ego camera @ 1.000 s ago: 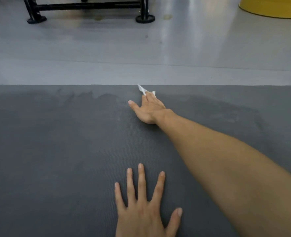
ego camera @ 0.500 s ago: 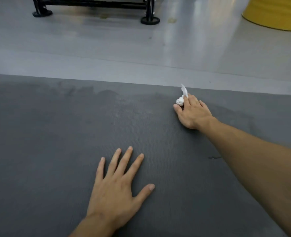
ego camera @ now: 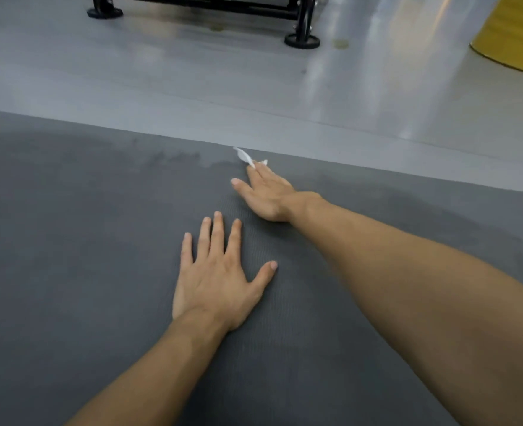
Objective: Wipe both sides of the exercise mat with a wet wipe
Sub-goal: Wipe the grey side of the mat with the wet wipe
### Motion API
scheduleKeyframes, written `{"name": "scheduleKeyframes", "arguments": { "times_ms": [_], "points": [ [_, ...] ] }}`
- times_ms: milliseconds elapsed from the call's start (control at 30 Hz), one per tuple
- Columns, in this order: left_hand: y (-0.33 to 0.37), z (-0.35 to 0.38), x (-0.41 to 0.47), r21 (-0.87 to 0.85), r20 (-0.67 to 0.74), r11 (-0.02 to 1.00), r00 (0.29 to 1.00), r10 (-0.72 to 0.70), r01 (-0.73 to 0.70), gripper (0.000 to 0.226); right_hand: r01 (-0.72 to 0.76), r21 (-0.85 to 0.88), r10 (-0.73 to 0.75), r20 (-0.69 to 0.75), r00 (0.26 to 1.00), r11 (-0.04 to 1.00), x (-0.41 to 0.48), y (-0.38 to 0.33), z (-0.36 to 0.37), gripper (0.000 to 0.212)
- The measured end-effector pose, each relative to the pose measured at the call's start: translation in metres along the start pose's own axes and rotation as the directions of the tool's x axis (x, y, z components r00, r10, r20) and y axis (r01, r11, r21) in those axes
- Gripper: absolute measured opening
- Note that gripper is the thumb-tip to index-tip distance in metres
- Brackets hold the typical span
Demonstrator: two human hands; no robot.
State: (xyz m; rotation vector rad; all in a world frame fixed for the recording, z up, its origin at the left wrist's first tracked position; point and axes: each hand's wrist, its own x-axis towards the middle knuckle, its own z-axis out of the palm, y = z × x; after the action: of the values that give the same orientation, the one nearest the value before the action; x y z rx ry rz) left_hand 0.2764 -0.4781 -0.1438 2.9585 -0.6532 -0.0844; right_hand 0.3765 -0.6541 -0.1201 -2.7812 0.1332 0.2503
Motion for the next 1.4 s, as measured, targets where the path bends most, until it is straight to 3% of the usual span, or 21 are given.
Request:
{"name": "scheduleKeyframes", "arguments": {
  "times_ms": [100,300,433,567,667,800,933,1000,1100,1267,1400],
  "points": [
    [-0.002,0.0,-0.001,0.012,0.004,1.0,1.0,0.011,-0.011,0.096,0.024,-0.052,-0.025,-0.021,0.999,0.998,0.001,-0.006,0.004,0.076],
    [-0.004,-0.001,-0.001,-0.005,0.011,0.999,0.999,0.033,-0.033,0.095,-0.241,-0.107,0.223,-0.159,0.962,0.965,-0.047,0.088,-0.012,0.075],
    [-0.003,-0.002,0.0,-0.013,0.017,0.999,0.999,0.038,-0.038,0.091,-0.446,-0.03,0.427,-0.239,0.872,0.895,-0.079,0.132,-0.015,0.08],
    [-0.003,-0.002,0.0,-0.008,0.026,1.0,0.999,0.029,-0.029,0.09,-0.591,0.073,0.59,-0.224,0.775,0.804,-0.08,0.128,-0.017,0.077],
    [-0.002,-0.003,0.0,0.011,0.035,1.0,0.999,0.024,-0.025,0.09,-0.521,0.081,0.526,-0.176,0.832,0.85,-0.055,0.098,-0.017,0.079],
    [0.0,-0.004,0.0,0.018,0.036,1.0,0.999,0.019,-0.02,0.089,-0.194,0.017,0.195,-0.056,0.979,0.981,-0.022,0.029,-0.004,0.079],
    [-0.001,-0.003,-0.001,0.018,0.031,1.0,0.999,0.021,-0.022,0.089,0.023,-0.019,-0.022,0.037,0.999,1.0,-0.014,-0.005,0.005,0.074],
    [-0.002,-0.002,0.0,0.022,0.029,0.999,0.999,0.029,-0.03,0.089,-0.001,-0.02,0.001,-0.012,1.0,1.0,-0.022,0.016,-0.001,0.072],
    [-0.004,-0.001,0.0,0.019,0.034,0.999,0.999,0.04,-0.04,0.09,-0.18,-0.062,0.175,-0.085,0.981,0.982,-0.052,0.077,-0.015,0.071],
    [-0.004,-0.003,-0.001,0.018,0.042,0.999,0.998,0.036,-0.037,0.089,-0.414,-0.042,0.402,-0.171,0.899,0.909,-0.121,0.149,-0.016,0.076],
    [-0.002,-0.002,-0.006,-0.012,0.045,1.0,0.999,0.019,-0.019,0.085,-0.438,-0.013,0.427,-0.204,0.881,0.899,-0.154,0.144,-0.001,0.078]
  ]
}}
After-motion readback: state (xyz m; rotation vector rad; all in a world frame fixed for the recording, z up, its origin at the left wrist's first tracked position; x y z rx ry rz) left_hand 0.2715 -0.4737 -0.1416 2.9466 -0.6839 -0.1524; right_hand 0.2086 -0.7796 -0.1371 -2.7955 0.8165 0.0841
